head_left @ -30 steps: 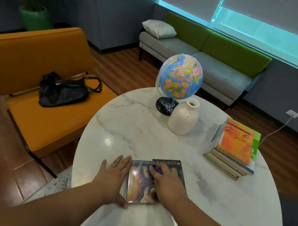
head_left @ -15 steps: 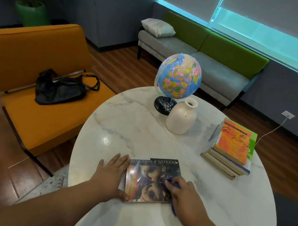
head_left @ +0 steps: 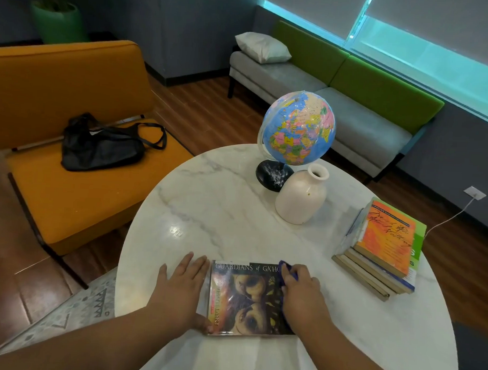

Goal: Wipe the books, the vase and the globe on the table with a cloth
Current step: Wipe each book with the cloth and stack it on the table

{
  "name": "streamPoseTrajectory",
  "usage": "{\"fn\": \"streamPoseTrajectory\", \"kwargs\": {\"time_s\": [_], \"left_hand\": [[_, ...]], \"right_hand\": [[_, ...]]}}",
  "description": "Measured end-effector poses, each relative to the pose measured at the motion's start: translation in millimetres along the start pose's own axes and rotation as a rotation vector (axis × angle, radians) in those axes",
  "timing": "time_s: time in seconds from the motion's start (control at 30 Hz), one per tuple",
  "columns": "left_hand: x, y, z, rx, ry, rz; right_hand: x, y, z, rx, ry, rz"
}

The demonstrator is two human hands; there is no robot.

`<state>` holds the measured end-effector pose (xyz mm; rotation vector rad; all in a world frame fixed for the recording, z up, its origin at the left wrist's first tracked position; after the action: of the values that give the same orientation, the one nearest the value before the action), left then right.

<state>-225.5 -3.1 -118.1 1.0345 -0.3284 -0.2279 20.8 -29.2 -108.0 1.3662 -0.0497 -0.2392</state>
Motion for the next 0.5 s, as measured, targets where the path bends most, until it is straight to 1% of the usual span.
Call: {"fn": "streamPoseTrajectory", "kwargs": {"time_s": [0.03, 0.1, 0.13, 0.23, 0.27, 0.3, 0.37, 0.5], "left_hand": [[-1, -1, 0, 0.002, 0.008, 0.005], [-3, -2, 1, 0.008, 0.020, 0.020], [-3, -2, 1, 0.013, 0.025, 0.027], [-3, -1, 3, 0.044, 0.036, 0.035], [-2, -1, 3, 0.056, 0.034, 0.028], [-2, 0, 3, 0.067, 0.030, 0.021], [-2, 2, 3, 0.076, 0.030, 0.014], [-2, 1, 2, 0.052, 0.045, 0.024]], "right_hand": [[-8, 2, -3, -0.017, -0.003, 0.019], [-34, -2, 0, -0.078, 0.080, 0.063], [-49, -6, 5, -0.098, 0.160, 0.065], [-93, -20, 30, -0.162, 0.483, 0.056], [-98, -25, 34, -0.182, 0.562, 0.049], [-101, -27, 34, -0.194, 0.605, 0.037], [-97, -26, 20, -0.183, 0.603, 0.020], [-95, -15, -17, -0.163, 0.424, 0.074]]}}
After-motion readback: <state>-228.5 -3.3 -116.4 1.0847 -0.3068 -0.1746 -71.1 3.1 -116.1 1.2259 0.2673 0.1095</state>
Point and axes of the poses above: each hand's wrist, its own z-axis away from the middle knuckle, its own y-axis out of the back of the hand, x = y × z, the point moved 4 cm from there along -z, towards the middle knuckle, and after that the axes turned 1 degree about -y, right-handed, at the moved point
